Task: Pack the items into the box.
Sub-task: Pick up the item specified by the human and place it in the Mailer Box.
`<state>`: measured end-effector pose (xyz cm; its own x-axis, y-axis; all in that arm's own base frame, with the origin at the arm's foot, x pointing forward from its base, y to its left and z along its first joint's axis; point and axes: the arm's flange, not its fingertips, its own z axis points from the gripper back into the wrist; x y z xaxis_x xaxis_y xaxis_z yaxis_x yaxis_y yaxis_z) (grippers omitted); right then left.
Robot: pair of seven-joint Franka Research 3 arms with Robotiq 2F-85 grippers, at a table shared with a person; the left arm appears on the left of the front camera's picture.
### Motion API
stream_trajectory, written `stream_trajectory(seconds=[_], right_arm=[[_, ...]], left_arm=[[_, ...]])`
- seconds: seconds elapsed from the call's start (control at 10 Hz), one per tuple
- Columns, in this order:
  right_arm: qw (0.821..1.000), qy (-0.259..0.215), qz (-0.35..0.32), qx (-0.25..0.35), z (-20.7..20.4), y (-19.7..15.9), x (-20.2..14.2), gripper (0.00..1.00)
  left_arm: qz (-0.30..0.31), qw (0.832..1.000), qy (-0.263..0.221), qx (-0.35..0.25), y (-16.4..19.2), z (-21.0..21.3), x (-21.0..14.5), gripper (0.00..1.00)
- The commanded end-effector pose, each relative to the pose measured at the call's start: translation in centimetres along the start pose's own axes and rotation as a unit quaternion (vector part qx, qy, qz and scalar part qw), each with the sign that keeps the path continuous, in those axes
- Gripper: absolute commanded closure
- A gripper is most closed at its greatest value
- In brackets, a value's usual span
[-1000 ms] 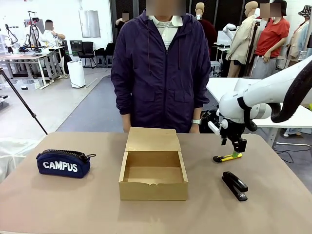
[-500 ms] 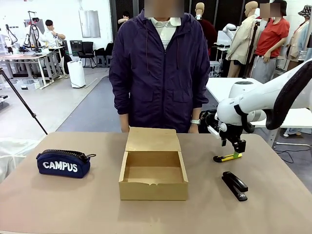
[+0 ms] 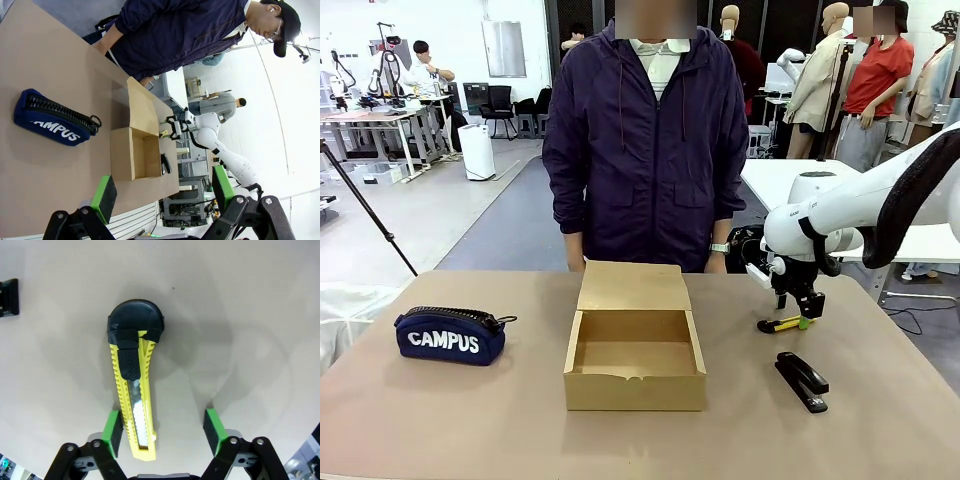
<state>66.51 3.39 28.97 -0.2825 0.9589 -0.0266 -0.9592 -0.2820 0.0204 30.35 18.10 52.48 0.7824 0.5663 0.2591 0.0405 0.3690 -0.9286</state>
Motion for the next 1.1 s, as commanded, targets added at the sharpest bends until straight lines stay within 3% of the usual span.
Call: stream_trajectory(seconds=[0.0,1.0], right_arm=[[1.000,0.001,0.003,0.027,0.14,-0.51,-0.16,1.00],[1.000,-0.001,-0.002,0.028,0.85,0.21,-0.31,1.00]], left_arm=[[-0.001,1.000,-0.004,-0.010,-0.21,0.03,0.12,0.00],[-0.001,1.000,-0.004,-0.010,-0.21,0.03,0.12,0.00]])
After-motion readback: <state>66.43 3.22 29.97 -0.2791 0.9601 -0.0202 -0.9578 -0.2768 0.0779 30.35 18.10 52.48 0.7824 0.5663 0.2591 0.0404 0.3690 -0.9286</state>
